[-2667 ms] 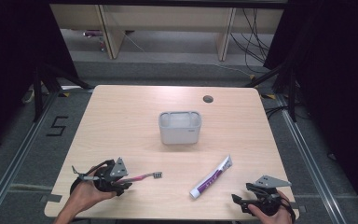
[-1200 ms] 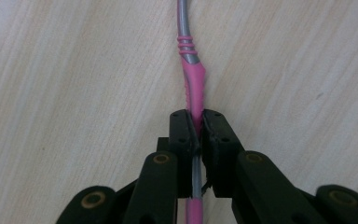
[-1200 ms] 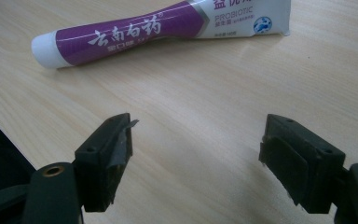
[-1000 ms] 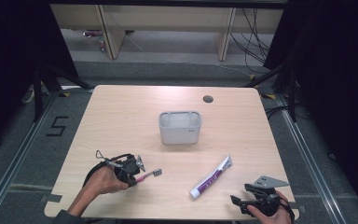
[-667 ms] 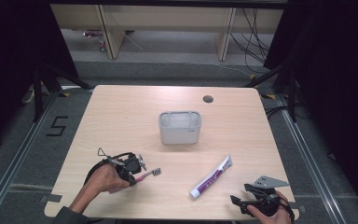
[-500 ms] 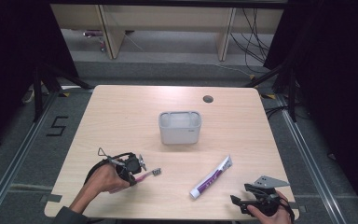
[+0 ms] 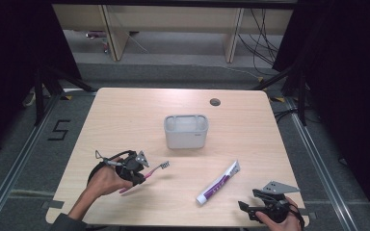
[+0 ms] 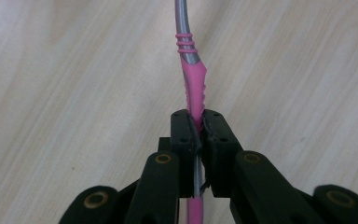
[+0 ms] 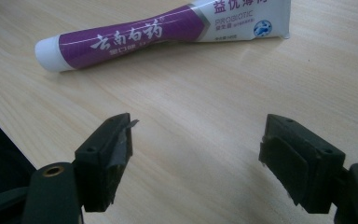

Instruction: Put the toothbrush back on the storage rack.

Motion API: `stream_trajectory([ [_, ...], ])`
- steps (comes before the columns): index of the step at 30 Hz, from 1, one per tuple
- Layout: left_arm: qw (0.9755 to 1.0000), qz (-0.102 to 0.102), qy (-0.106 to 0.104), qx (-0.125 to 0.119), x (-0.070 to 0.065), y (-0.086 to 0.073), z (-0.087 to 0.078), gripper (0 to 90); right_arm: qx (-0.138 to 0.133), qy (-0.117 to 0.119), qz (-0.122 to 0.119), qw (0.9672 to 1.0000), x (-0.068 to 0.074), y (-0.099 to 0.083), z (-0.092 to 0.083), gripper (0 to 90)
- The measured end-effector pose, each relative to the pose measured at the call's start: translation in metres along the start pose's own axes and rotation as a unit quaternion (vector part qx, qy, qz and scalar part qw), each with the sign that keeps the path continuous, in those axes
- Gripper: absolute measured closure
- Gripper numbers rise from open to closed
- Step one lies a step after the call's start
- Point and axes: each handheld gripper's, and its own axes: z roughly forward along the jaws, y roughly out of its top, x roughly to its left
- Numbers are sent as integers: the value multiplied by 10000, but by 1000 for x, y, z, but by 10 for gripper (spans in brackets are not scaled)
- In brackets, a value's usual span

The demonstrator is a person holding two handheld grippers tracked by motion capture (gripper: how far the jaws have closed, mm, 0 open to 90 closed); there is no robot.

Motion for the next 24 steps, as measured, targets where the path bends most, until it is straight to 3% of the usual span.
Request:
stream_trajectory([
  [2,9999,-52,-4,-109,0,-1,-1,833,-24,-44,-106,9999,-1,0,0,250],
  [3,9998,13,36,-177,2,-1,-2,833,-30,-35,-101,9999,-2,0,0,250],
  [6,9990,-129,155,-397,3,-1,-4,833,7,17,-35,10000,-1,0,1,251],
  [11,9978,-170,159,-617,5,-1,-9,833,1,13,-39,10000,-1,0,1,251],
  [13,9958,-211,192,-874,7,-2,-11,833,-11,-3,-81,10000,-2,0,1,250],
  [18,9911,-322,311,-1255,9,-2,-18,833,-9,27,-86,10000,-2,0,1,250],
  [20,9870,-392,350,-1521,10,-2,-21,833,-17,20,-48,10000,-1,0,1,251],
  [21,9870,-392,350,-1521,10,-2,-21,832,-17,20,-48,10000,-1,0,1,251],
  [24,9837,-419,372,-1711,12,-1,-24,833,-25,37,-68,10000,-2,0,1,250],
])
